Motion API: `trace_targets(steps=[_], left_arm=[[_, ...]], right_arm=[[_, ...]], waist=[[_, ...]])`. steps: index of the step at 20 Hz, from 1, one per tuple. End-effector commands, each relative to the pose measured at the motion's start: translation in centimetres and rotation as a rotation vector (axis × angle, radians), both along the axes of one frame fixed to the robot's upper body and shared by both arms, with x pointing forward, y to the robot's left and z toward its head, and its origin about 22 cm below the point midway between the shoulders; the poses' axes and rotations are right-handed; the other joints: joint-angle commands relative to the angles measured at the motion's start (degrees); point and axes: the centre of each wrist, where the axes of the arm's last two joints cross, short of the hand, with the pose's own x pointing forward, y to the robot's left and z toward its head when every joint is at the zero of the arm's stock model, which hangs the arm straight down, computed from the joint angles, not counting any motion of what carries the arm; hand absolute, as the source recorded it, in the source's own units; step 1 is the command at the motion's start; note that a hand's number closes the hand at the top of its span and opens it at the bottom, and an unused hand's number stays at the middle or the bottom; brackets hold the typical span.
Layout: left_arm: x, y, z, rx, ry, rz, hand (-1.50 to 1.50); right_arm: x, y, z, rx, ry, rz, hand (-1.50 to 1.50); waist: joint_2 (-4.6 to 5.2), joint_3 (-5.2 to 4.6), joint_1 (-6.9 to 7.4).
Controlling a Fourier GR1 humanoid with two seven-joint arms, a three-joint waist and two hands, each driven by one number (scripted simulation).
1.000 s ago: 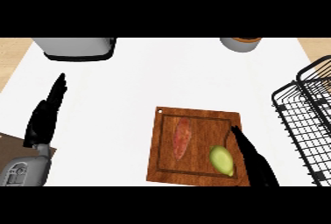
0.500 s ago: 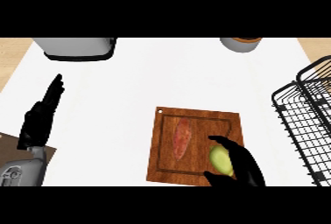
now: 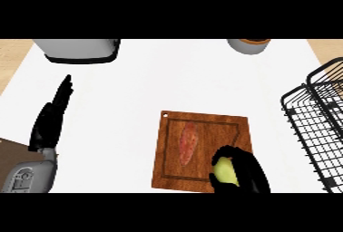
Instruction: Pick the lemon from the cutting board and place it in the tiered basket
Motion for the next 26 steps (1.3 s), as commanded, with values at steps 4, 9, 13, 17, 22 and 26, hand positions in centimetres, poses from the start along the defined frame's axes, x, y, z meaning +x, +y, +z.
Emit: trace_targets(steps=[4, 9, 13, 17, 22, 26], left_arm=[[-1.1, 0.9, 0.8, 0.004, -0.014, -0.017, 0.00], [-0.1, 0.3, 0.9, 0.008, -0.038, -0.013, 0.00], [0.1, -0.3, 1.0, 0.007, -0.037, -0.046, 0.00], [0.7, -0.7, 1.7, 0.007, -0.040, -0.075, 0.00], [1.1, -1.3, 1.7, 0.007, -0.031, -0.093, 0.00], [1.2, -1.7, 1.7, 0.009, -0.018, -0.118, 0.00]], right_arm=[[1.3, -0.9, 1.0, 0.107, 0.058, -0.251, 1.50], [5.5, -5.9, 1.2, 0.054, 0.162, -0.836, 1.50], [9.7, -7.7, 4.8, 0.054, 0.046, -1.137, 1.50], [13.5, -10.9, 10.2, -0.026, -0.183, -1.361, 1.50], [16.7, -12.9, 16.4, -0.184, -0.372, -1.539, 1.50], [18.7, -12.7, 19.8, -0.330, -0.407, -1.636, 1.50]], waist=[[0.10, 0.14, 0.54], [2.64, -0.48, 1.38], [2.20, -0.41, 3.75], [2.28, -0.46, 4.95], [1.87, -0.45, 5.84], [1.29, -0.39, 6.07]])
